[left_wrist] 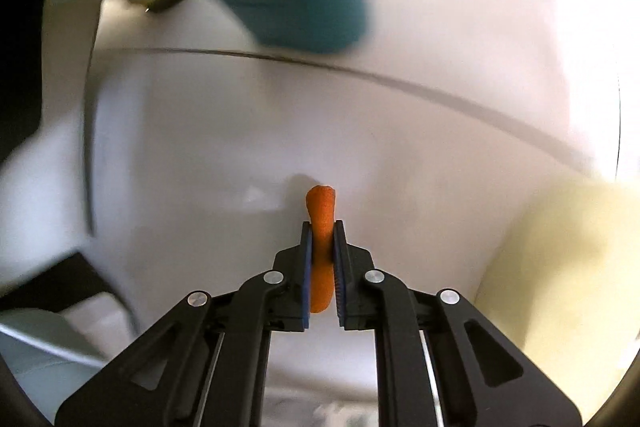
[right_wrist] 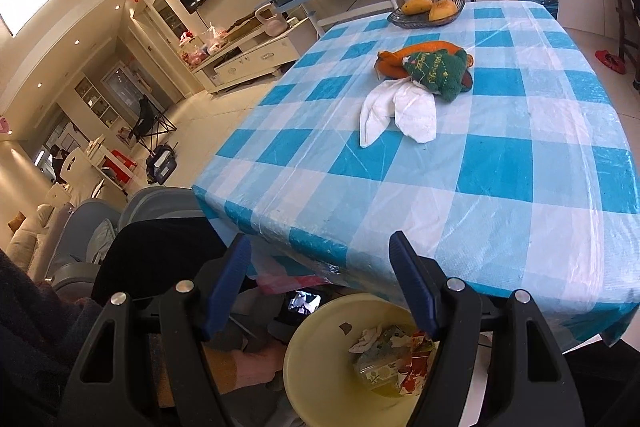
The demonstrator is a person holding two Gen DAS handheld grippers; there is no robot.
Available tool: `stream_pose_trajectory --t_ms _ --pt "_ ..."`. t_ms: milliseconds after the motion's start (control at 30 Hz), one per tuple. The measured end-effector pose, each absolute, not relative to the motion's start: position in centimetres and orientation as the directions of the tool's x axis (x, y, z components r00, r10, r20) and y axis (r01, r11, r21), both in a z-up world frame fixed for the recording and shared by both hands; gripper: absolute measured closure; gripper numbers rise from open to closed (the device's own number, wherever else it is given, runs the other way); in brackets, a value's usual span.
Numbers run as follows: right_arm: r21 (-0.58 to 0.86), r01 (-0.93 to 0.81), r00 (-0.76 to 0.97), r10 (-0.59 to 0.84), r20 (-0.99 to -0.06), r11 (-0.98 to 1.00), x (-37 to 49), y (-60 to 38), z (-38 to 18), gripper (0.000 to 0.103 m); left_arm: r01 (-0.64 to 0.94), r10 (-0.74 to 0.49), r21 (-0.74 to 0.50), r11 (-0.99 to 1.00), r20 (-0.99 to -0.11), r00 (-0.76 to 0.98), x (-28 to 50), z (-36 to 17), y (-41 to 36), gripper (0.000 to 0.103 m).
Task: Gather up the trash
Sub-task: 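Lift the held carrot up from the floor with the left tool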
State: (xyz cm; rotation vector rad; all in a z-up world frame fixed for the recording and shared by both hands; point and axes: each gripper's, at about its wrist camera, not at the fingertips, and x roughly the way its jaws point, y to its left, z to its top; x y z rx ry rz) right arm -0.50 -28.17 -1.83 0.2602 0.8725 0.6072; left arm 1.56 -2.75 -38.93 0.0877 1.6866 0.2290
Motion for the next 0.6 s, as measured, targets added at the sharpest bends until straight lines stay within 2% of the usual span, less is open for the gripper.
stream_pose_trajectory --t_ms 67,133,300,600 --pt "0.451 -0.394 0.5 0.599 -0.626 0.801 -0.7 -28.4 -1.5 0.034 0.042 0.249 0.246 0.968 -0.957 -0.149 1.1 -37.8 -4.9 0.094" --pt "0.449 -0.399 0.513 0.601 -0.613 0.799 -1.0 -28.5 -1.0 0.034 0.095 0.291 0.28 0.955 -0.947 -0.136 0.7 -36.2 -6.1 0.094" --pt "0.416 -0.421 0.545 0.592 -0.594 0.806 -1.9 -28.6 -0.1 0.034 0.071 0.336 0.33 0.941 -0.937 -0.099 1.6 -32.0 -6.4 0.095" --pt "0.36 -0.425 0.602 0.557 -0.573 0.83 -2.8 -29.3 1.0 0.034 -0.003 0.243 0.243 0.97 -0.969 0.054 1.7 -24.5 -8.3 0.095"
